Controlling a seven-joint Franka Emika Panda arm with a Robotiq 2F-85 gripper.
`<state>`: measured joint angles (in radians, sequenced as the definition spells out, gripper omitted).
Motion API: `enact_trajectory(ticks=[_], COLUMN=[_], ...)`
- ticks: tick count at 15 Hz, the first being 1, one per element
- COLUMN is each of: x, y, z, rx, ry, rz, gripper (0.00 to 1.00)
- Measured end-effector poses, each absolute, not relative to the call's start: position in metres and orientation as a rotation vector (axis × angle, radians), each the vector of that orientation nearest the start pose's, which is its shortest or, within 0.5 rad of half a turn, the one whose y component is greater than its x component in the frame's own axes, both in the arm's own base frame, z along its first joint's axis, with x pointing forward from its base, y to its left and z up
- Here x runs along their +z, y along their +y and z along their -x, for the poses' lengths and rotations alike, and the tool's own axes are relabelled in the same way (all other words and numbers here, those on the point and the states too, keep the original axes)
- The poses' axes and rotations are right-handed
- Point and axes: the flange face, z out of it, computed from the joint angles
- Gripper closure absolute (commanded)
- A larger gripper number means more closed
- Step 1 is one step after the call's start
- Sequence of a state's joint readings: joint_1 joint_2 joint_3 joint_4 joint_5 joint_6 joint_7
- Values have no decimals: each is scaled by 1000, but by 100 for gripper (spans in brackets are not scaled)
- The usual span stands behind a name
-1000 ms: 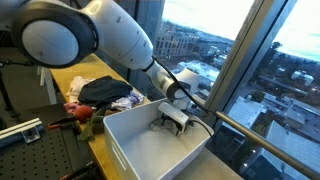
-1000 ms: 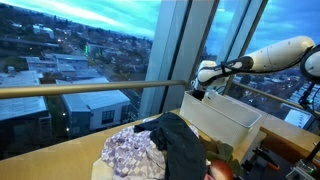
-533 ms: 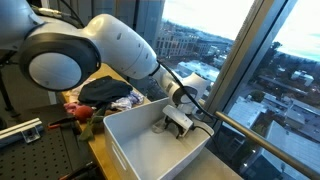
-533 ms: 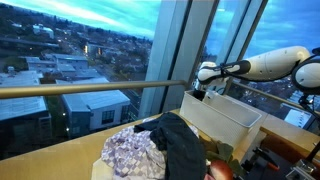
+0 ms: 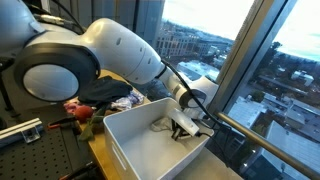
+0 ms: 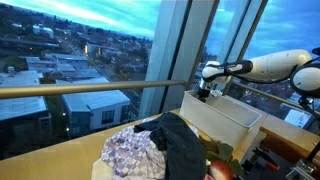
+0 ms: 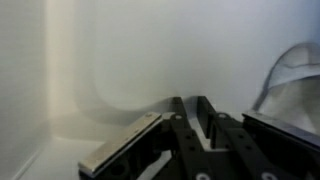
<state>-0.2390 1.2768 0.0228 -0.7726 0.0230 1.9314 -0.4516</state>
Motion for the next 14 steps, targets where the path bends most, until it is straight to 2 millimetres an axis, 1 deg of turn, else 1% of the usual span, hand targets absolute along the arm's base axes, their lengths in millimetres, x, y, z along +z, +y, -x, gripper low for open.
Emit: enact_trajectory(ticks=[1,2,3,5,8,11,13,14], x=[126,126,128,134,145,150,147,144], y=[-176,-176,-173,-158,-123,-92,-82,-81], z=[-759,-759,-760,-766,-774,-780,-780,-780], rx=[154,155,153,127,106,98,103,107], ry=[-331,-349,-371,-430,-525,-599,-626,-630], rz=[3030,3019,3005,2974,2928,2900,2893,2891], gripper=[64,63,58,44,20,1,0,0])
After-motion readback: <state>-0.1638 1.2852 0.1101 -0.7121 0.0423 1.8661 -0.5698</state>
